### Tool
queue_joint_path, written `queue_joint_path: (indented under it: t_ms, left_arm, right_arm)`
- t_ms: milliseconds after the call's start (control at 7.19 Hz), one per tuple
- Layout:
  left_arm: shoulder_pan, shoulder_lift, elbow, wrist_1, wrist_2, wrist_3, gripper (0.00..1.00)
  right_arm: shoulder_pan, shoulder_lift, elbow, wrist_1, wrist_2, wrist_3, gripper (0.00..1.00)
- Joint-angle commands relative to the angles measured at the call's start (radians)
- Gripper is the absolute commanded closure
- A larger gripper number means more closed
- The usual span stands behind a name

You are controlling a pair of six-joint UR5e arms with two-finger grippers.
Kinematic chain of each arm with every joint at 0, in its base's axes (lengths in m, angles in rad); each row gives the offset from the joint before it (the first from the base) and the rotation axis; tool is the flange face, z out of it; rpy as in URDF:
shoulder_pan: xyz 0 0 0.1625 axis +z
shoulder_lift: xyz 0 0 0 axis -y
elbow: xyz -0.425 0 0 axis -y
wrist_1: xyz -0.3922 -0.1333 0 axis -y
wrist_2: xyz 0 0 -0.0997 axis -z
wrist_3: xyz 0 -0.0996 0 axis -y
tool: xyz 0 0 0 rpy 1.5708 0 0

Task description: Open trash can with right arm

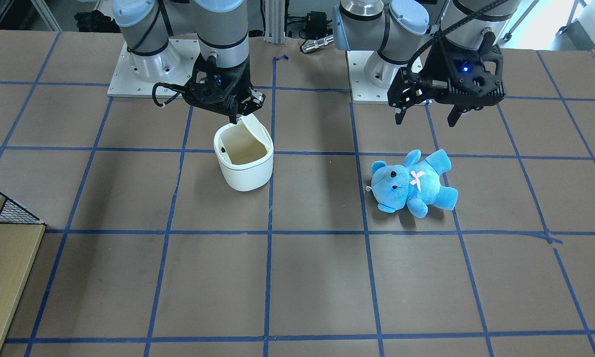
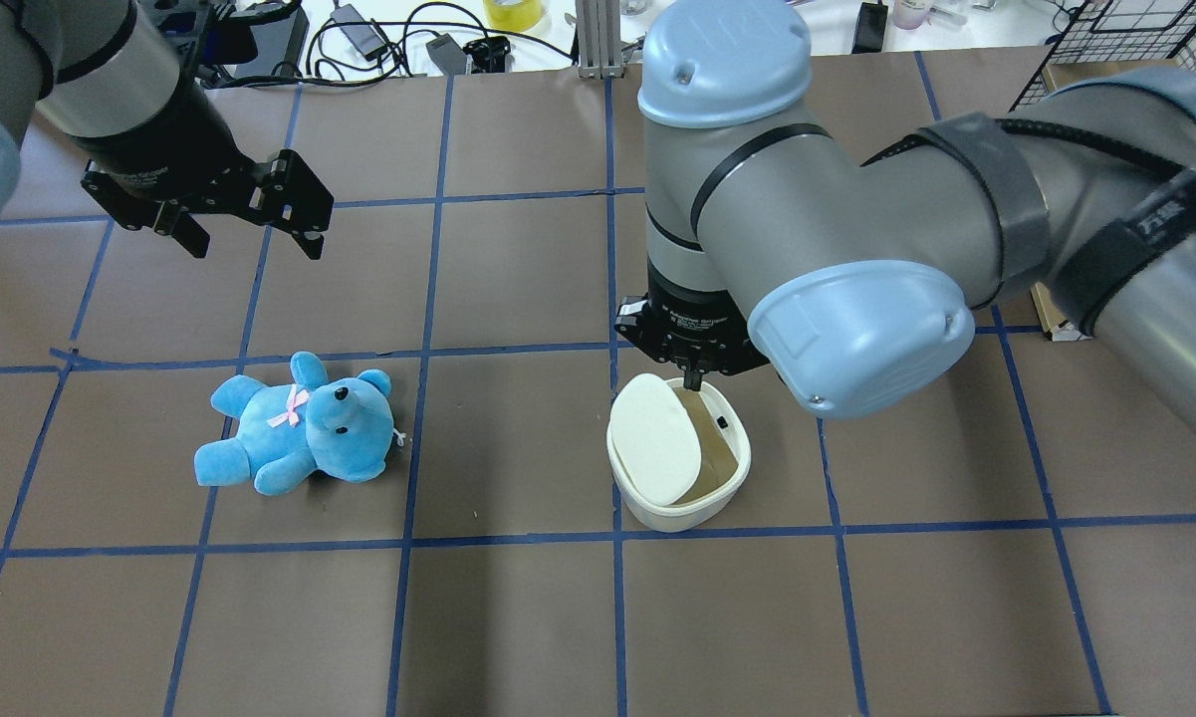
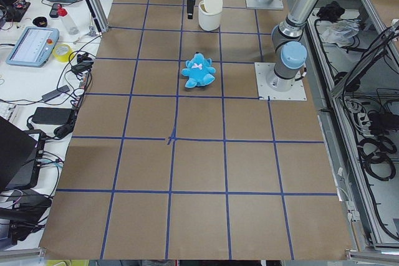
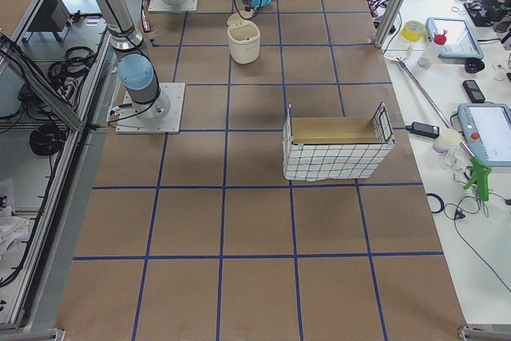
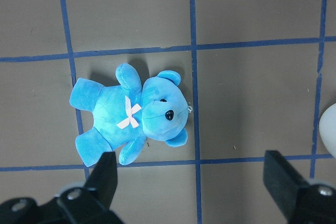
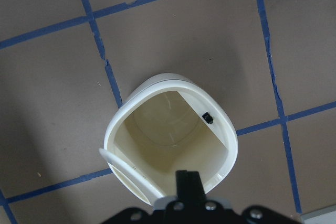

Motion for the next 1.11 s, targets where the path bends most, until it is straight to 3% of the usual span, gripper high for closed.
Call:
queue_joint_path:
  t_ms: [0,278,417,696,835,974]
  left_arm:
    - [0.0,0.0,0.0,0.0,0.0,0.001,0.0]
    - [0.0,0.0,0.0,0.0,0.0,0.001,0.0]
    - [0.0,0.0,0.0,0.0,0.0,-0.001,0.0]
    - [0.0,0.0,0.0,0.0,0.0,-0.001,0.0]
    - [0.0,0.0,0.0,0.0,0.0,0.001,0.0]
    - [0.0,0.002,0.0,0.0,0.0,-0.001,0.0]
  right_arm:
    - [0.0,-0.003,0.006,-0.019,0.0,0.003,1.0]
    - [-0.003,-0.031,-0.056,0.053,0.005,-0.003,0.99]
    - [-0.003,-0.03,-0.101,0.096,-0.004,-0.01,0.76]
    - [-0.003,-0.031,-0.119,0.092,-0.032,-0.042,0.09]
    - [-0.005,-0.03,-0.14,0.09,-0.064,-0.093,0.0]
    - [-0.018,-0.028,-0.16,0.092,-0.064,-0.12,0.0]
